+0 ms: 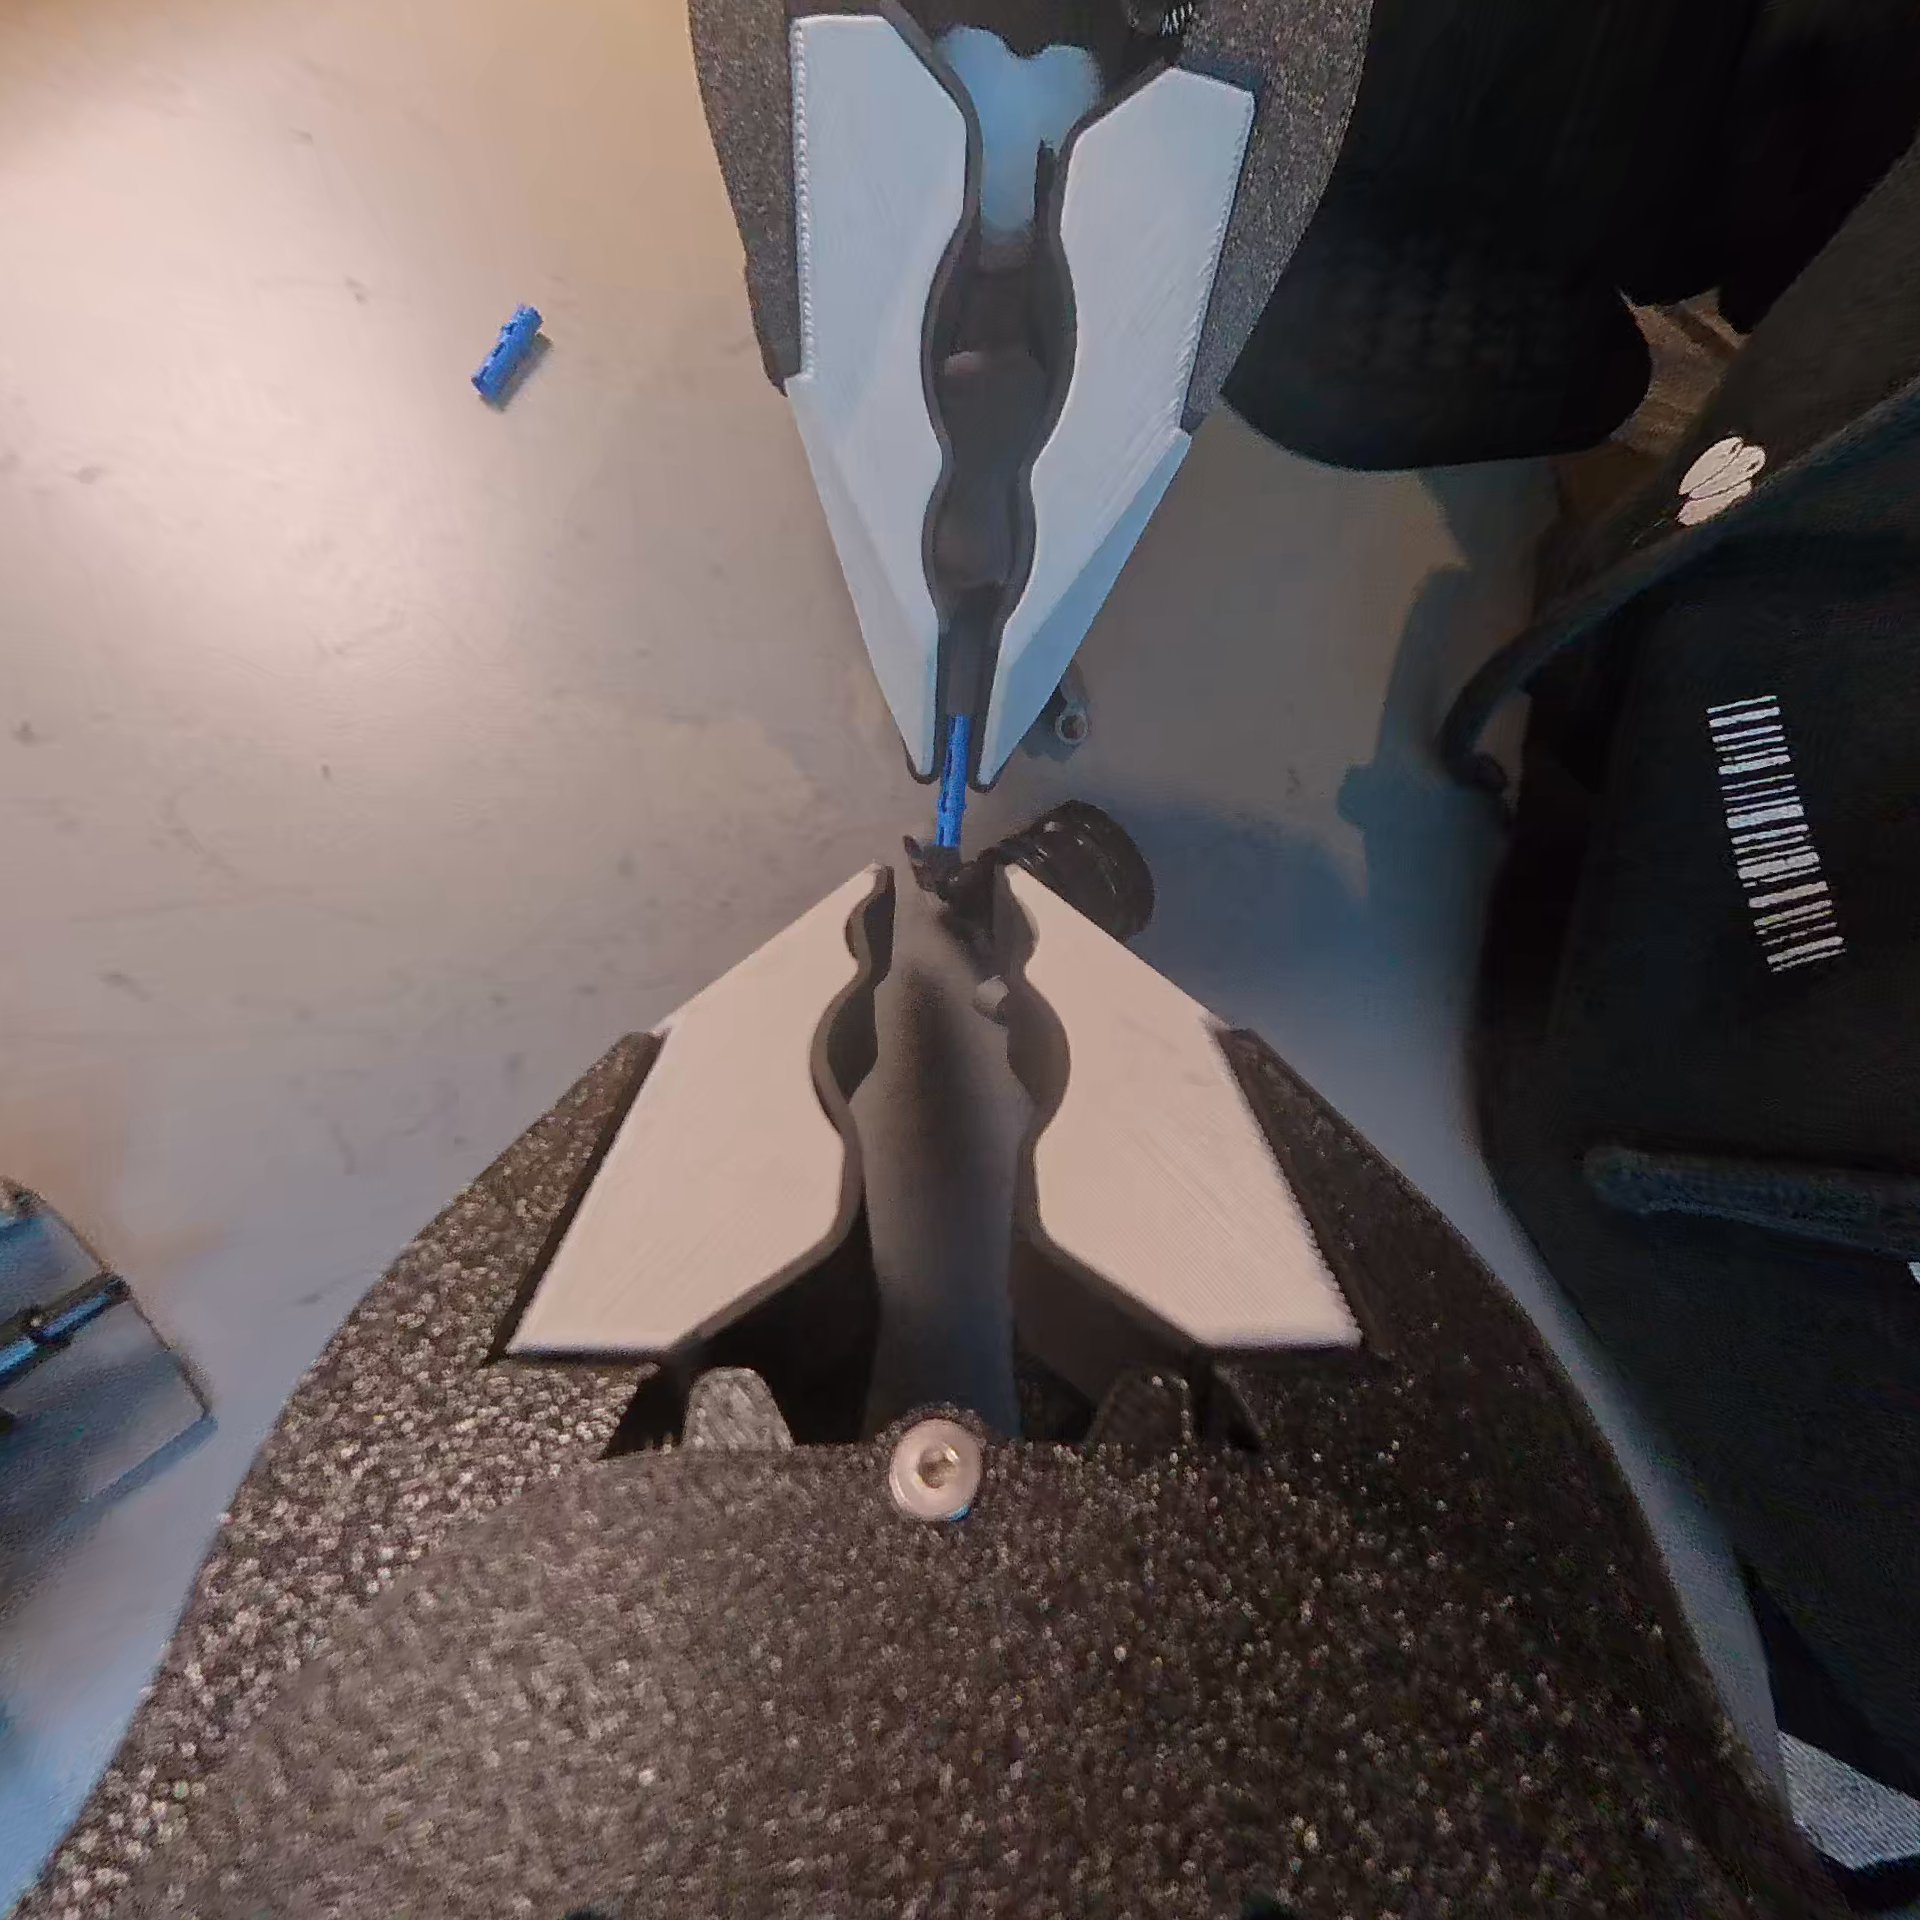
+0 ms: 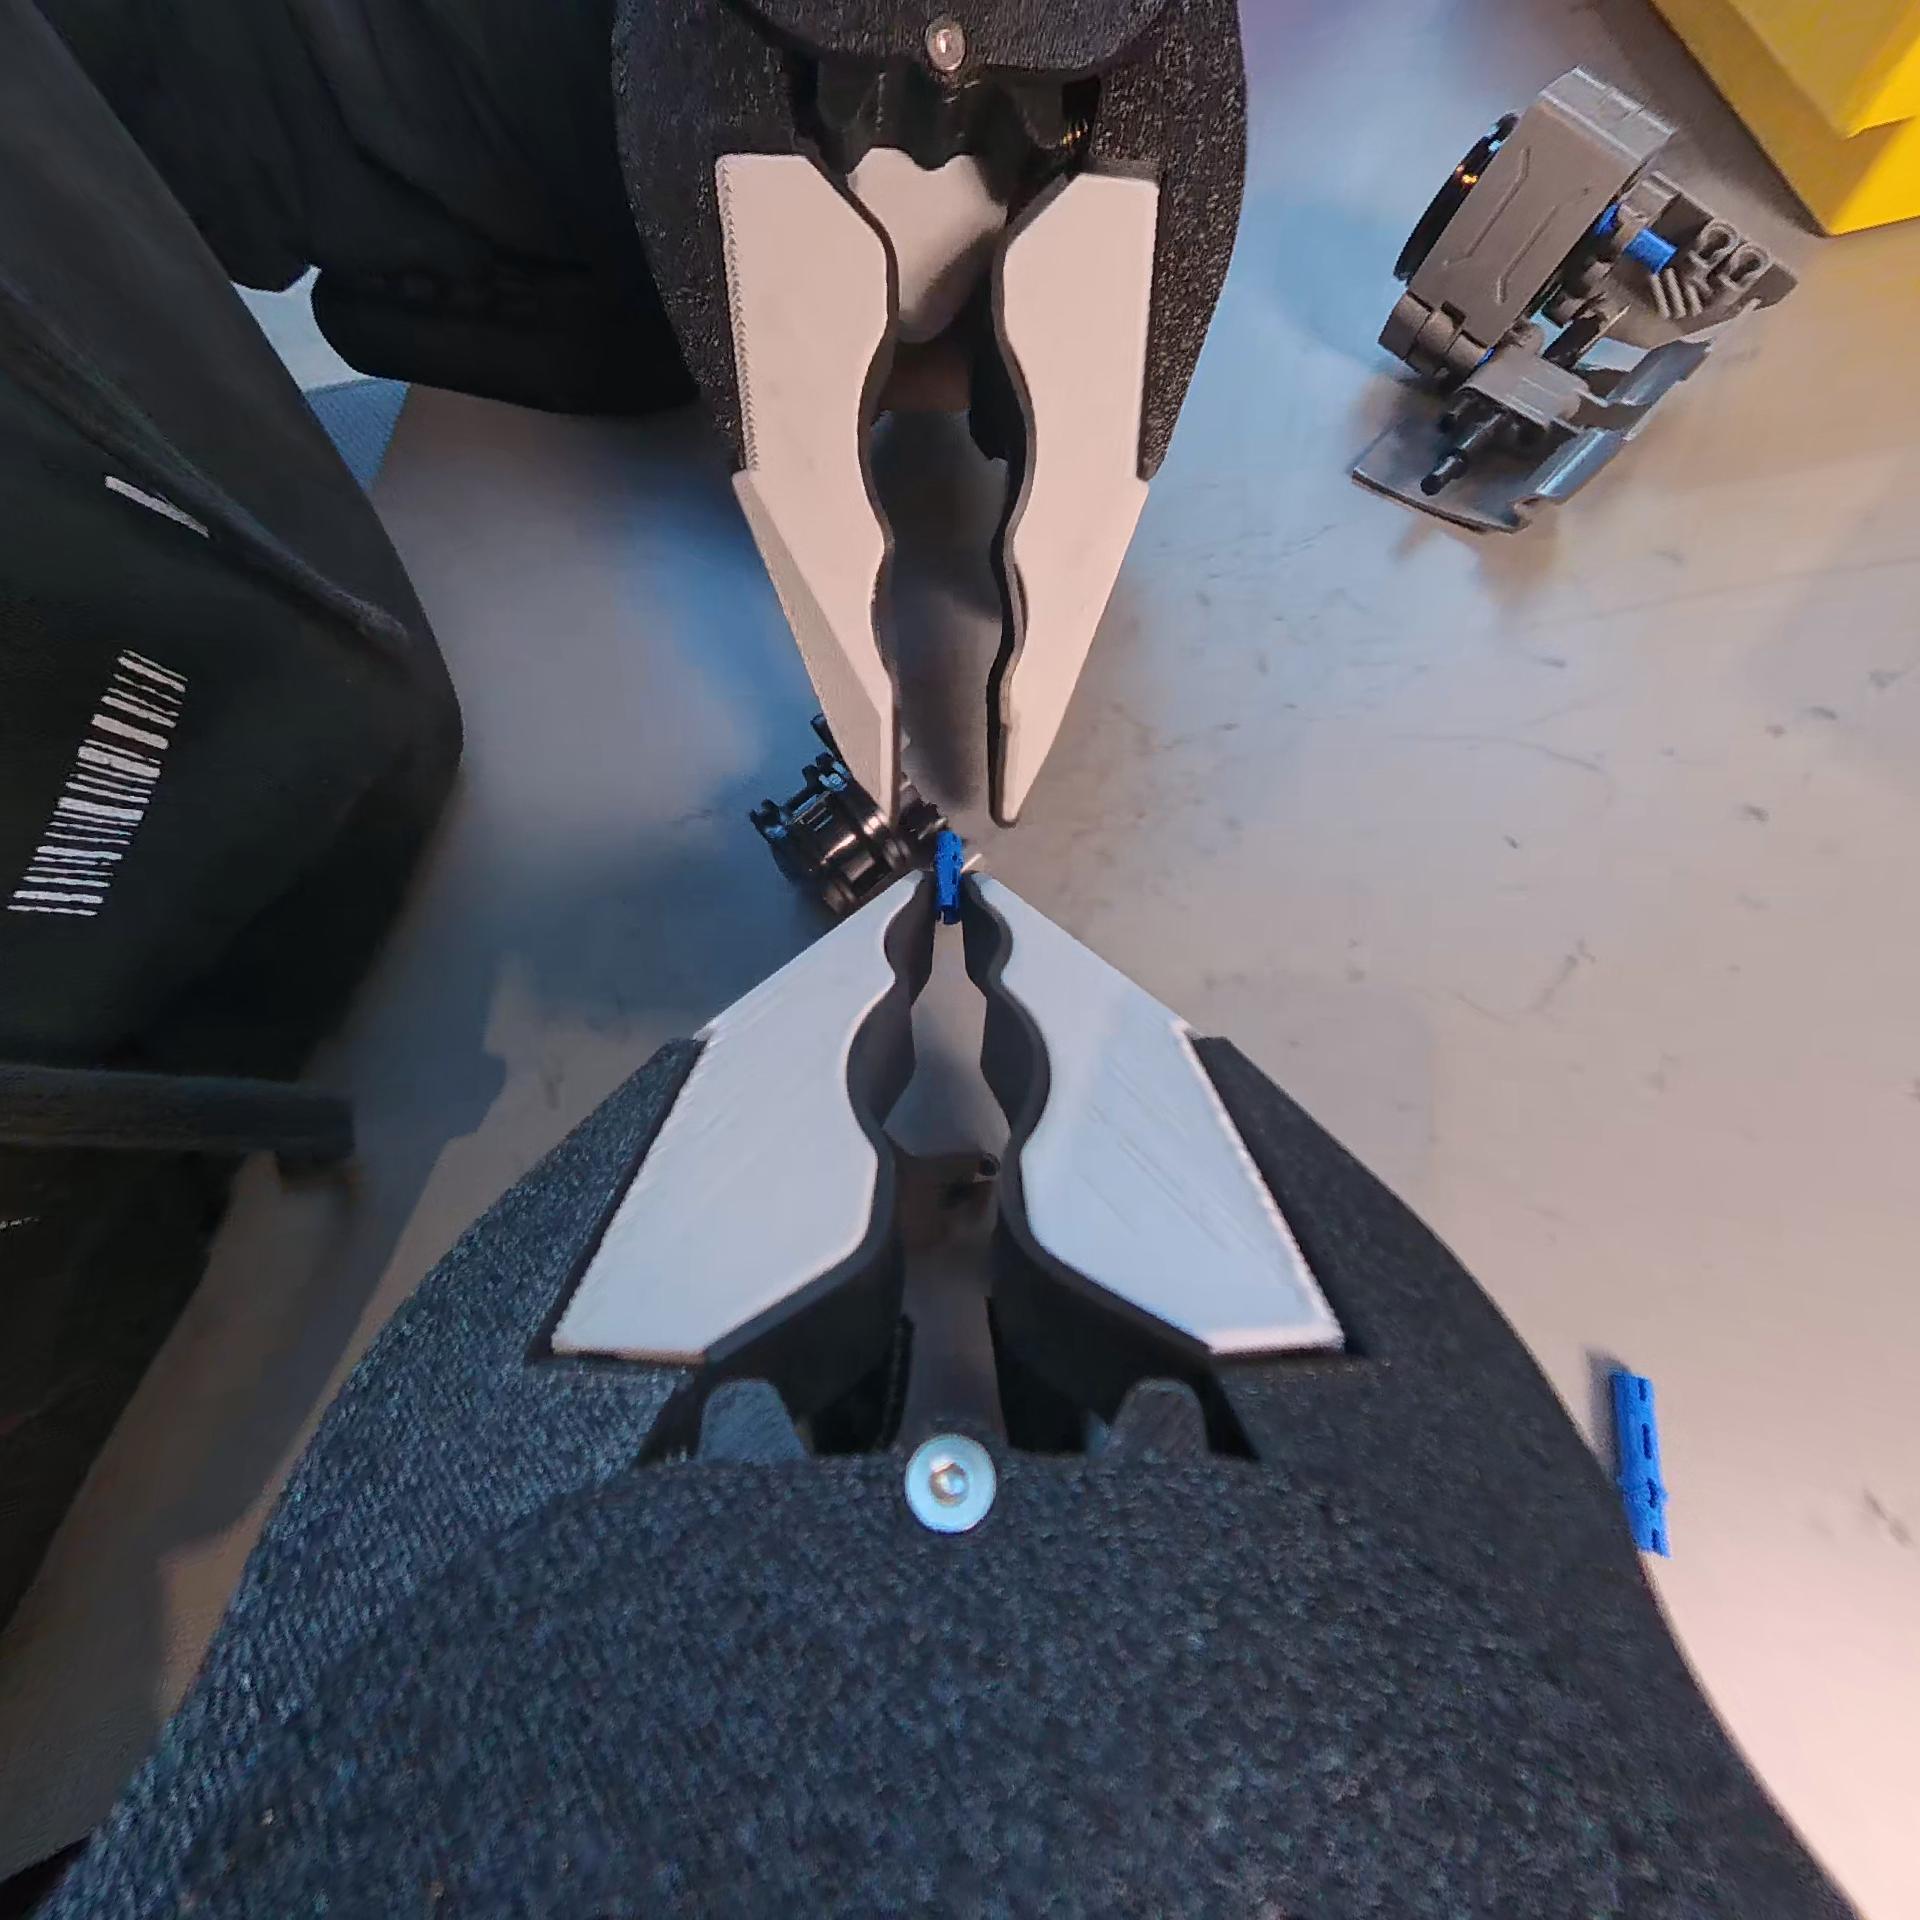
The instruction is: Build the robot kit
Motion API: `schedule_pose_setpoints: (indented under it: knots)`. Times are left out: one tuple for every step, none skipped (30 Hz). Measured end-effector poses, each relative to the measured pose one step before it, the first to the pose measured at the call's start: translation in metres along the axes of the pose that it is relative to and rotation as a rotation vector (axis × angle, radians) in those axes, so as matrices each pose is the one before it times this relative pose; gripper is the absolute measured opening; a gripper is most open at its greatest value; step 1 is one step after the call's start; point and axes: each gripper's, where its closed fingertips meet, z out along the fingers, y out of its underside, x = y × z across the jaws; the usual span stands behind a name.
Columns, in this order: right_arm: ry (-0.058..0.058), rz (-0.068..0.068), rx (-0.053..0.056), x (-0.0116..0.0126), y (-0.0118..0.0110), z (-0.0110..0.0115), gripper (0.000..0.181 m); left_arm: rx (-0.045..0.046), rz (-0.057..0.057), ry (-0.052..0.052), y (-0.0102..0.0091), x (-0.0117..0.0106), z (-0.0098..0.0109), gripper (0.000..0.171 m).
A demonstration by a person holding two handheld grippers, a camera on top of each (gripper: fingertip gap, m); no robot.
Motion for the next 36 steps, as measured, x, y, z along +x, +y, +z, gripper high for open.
schedule_pose_setpoints:
  knots:
    - [0.0011, -0.0015, -0.0037, -0.00001, 0.00037, 0.00001, 0.004, -0.00377, -0.006, 0.0102, 0.00058, 0.0015, 0.00048, 0.019]
    - [0.0053, -0.0035, -0.0065, 0.00053, 0.00093, -0.00003, 0.004, -0.00626, -0.0025, 0.0041, 0.00099, 0.00051, -0.00019, 0.021]
    - [0.0042, -0.0051, -0.0073, 0.0004, 0.00093, -0.00027, 0.004, -0.00408, 0.0016, -0.0043, 0.0005, -0.00048, -0.00108, 0.022]
    - [0.0014, -0.0032, -0.0012, -0.00008, 0.0001, -0.00053, 0.004, 0.00293, 0.0012, -0.0025, -0.0007, -0.00018, -0.00241, 0.022]
    - [-0.0009, 0.0005, 0.004, -0.00051, -0.00081, -0.0008, 0.004, 0.01398, -0.004, 0.0093, -0.00219, 0.00129, -0.00358, 0.023]
    - [0.0005, 0.0007, 0.0046, -0.00033, -0.00097, -0.00099, 0.004, 0.02132, -0.0111, 0.0191, -0.00331, 0.00266, -0.00433, 0.024]
    - [0.0023, -0.001, 0.0025, -0.00014, -0.00052, -0.00114, 0.004, 0.01949, -0.0172, 0.0213, -0.0025, 0.00277, -0.00438, 0.024]
    - [0.0042, -0.0017, 0.0015, 0.00016, -0.00045, -0.00127, 0.004, 0.01291, -0.0175, 0.0174, -0.00119, 0.00207, -0.00375, 0.024]
    - [0.0038, -0.0012, 0.0027, 0.00004, -0.00049, -0.00119, 0.004, 0.00865, -0.0117, 0.0078, -0.00025, 0.00097, -0.00263, 0.024]
    - [0.0023, -0.0003, 0.0033, -0.00006, -0.00075, -0.00114, 0.004, -0.00068, -0.0064, 0.0054, 0.00119, 0.0011, -0.00112, 0.025]
    - [0.0016, -0.0008, 0.0021, -0.00028, -0.00055, -0.00089, 0.004, -0.01445, -0.0017, 0.0028, 0.00314, 0.00101, 0.00031, 0.025]
    - [0.0037, -0.002, 0.0007, -0.00008, -0.00041, -0.00071, 0.004, -0.02755, 0.0061, -0.0051, 0.00512, 0.00038, 0.00127, 0.025]
    - [0.0047, -0.0022, -0.0001, -0.00001, -0.00033, -0.00072, 0.004, -0.03394, 0.0151, -0.0136, 0.00606, -0.00037, 0.00142, 0.026]
    - [0.0034, -0.0017, 0.0012, -0.00026, -0.00046, -0.00087, 0.004, -0.02914, 0.0178, -0.0186, 0.00516, -0.00083, 0.0012, 0.027]
    - [0.0029, -0.0006, 0.003, -0.00071, -0.00059, -0.00101, 0.004, -0.01989, 0.0134, -0.0176, 0.00364, -0.00077, 0.00109, 0.027]
    - [0.0024, -0.0005, 0.004, -0.00085, -0.00077, -0.00106, 0.004, -0.01325, 0.0072, -0.0141, 0.00238, -0.00056, 0.00103, 0.027]
    - [-0.0003, -0.0002, 0.0039, -0.0014, -0.00072, -0.00091, 0.004, -0.00786, 0.0046, -0.0086, 0.00167, 0.00008, 0.00103, 0.027]
    - [-0.0025, 0.0009, 0.0037, -0.00194, -0.00059, -0.00053, 0.004, -0.00333, 0.0036, -0.0058, 0.00073, 0.00029, 0.00109, 0.027]
    - [-0.0032, 0.0014, 0.003, -0.00197, -0.00073, -0.0001, 0.004, -0.00259, 0.0052, -0.006, 0.00054, 0.00041, 0.00131, 0.027]
    - [-0.0028, 0.0032, -0.002, -0.00199, -0.00005, 0.0006, 0.004, -0.00513, 0.008, -0.0084, 0.00065, 0.00005, 0.00142, 0.027]
    - [-0.0001, 0.0027, -0.0074, -0.00141, 0.00066, 0.00128, 0.004, -0.00985, 0.0099, -0.009, 0.00133, 0.00005, 0.00167, 0.027]
    - [0.0022, 0.0033, -0.0131, -0.0008, 0.00172, 0.00195, 0.004, -0.00952, 0.01, -0.0068, 0.00123, 0.00023, 0.00165, 0.027]
    - [0.0001, 0.0003, -0.0168, -0.00082, 0.00246, 0.00232, 0.005, -0.00206, 0.0064, -0.0057, 0.00007, 0.00023, 0.00125, 0.027]
    - [0.0046, -0.0036, -0.0132, 0.00008, 0.00204, 0.00224, 0.004, 0.00267, 0.0021, -0.0039, -0.00081, 0.00031, 0.00063, 0.027]
    - [0.0007, -0.0039, -0.0094, -0.00049, 0.00116, 0.00209, 0.004, -0.00206, 0.0022, -0.0026, -0.00004, 0.00031, 0.00071, 0.027]
    - [-0.0023, -0.0038, -0.0002, -0.00108, -0.00069, 0.00153, 0.004, 0.00064, 0.0015, -0.0017, -0.00055, 0.00039, 0.00042, 0.027]
    - [-0.0036, -0.0006, 0.003, -0.00125, -0.00128, 0.00125, 0.004, 0.00092, 0.0005, -0.0033, -0.0004, 0.00013, 0.00052, 0.027]
    - [-0.0035, -0.0014, -0.001, -0.00127, -0.00067, 0.00126, 0.004, 0.00186, -0.0011, -0.0024, -0.00049, 0.00018, 0.00048, 0.027]
    - [0.0009, -0.0056, -0.0015, -0.00058, -0.00032, 0.00122, 0.004, 0.0026, -0.0006, -0.0013, -0.0005, 0.00018, 0.00041, 0.027]
    - [0.0051, -0.0043, 0.0007, 0.00038, -0.00039, 0.00084, 0.004, 0.00285, 0.0005, 0.0003, -0.00038, 0.00042, 0.0003, 0.027]
    - [-0.0003, -0.0001, 0.0009, 0.00003, -0.00033, 0.00047, 0.004, 0.00157, 0.0, 0.0031, -0.00013, 0.00083, 0.00027, 0.028]
    - [-0.0008, 0.0018, 0.0026, 0.00019, -0.00038, 0.00028, 0.004, 0.00204, 0.0003, 0.0012, -0.00015, 0.00034, 0.00021, 0.028]
    - [0.0012, 0.0013, -0.0003, 0.00055, 0.00004, 0.00037, 0.004, 0.00541, 0.0001, 0.001, -0.00072, 0.00003, -0.00012, 0.029]
    - [0.0039, -0.0007, 0.0015, 0.00091, -0.00005, 0.00032, 0.004, 0.00701, -0.0039, 0.0035, -0.00088, 0.00013, -0.00024, 0.029]
    - [0.0015, 0.0005, 0.0036, 0.00073, -0.00019, 0.00056, 0.004, 0.00928, -0.0064, 0.0094, -0.00125, 0.00081, -0.00029, 0.029]
    - [-0.0034, 0.003, 0.0054, -0.00015, -0.00051, 0.00062, 0.004, 0.01385, -0.0066, 0.0187, -0.00182, 0.00203, -0.00074, 0.029]
